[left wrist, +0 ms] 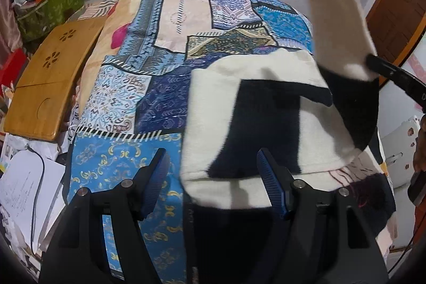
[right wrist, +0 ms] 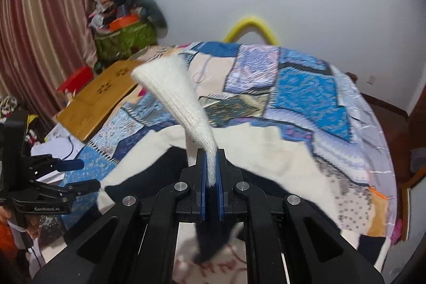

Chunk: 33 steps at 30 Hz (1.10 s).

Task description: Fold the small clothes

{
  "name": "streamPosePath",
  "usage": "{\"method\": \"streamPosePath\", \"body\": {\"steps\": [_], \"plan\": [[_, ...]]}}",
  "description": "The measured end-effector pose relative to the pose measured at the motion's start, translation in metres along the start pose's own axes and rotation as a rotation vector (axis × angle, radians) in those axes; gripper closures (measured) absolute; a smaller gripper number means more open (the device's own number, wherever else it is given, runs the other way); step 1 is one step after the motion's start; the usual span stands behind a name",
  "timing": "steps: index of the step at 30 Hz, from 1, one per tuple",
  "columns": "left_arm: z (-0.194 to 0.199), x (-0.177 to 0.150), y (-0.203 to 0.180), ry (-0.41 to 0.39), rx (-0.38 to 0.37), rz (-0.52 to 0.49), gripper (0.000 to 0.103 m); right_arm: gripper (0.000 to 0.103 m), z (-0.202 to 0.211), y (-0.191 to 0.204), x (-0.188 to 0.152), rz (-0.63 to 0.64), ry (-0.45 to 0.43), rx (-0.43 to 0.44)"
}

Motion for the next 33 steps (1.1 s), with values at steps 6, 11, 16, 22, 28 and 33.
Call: {"method": "streamPosePath", "body": {"steps": [6, 11, 16, 22, 28, 33], "plan": [[0.001, 0.0, -0.018, 0.001, 0.009, -0.037, 0.036, 0.098, 0.014, -0.04, -0.015, -0.072, -0.013, -0.024], [-0.001, 0.0, -0.031, 0.009, 0.012, -0.049, 0.036, 0.098, 0.018, -0.069, -0.044, -0.134, 0.02, -0.033], [-0.005, -0.004, -0.039, 0.021, 0.014, -0.053, 0.036, 0.098, 0.015, -0.097, -0.087, -0.209, 0.105, -0.024], [-0.011, -0.009, -0.047, 0.039, 0.013, -0.059, 0.036, 0.096, 0.009, -0.12, -0.133, -0.331, 0.208, 0.03], [-0.011, -0.014, -0.047, 0.041, 0.015, -0.052, 0.036, 0.091, 0.011, -0.128, -0.163, -0.389, 0.281, 0.028], [-0.012, -0.016, -0.038, 0.04, 0.027, -0.028, 0.036, 0.086, 0.022, -0.151, -0.176, -0.442, 0.292, -0.015]]}}
Point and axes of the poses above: each gripper's, at about its wrist camera, not at the fingertips, and z roughly against the way its jaws point, y to its left, x to its top, the point moved 7 cm from there along -z, roughly the way its jaws point, and after that the axes turned 10 degrees about -x, right-handed, at the moved point
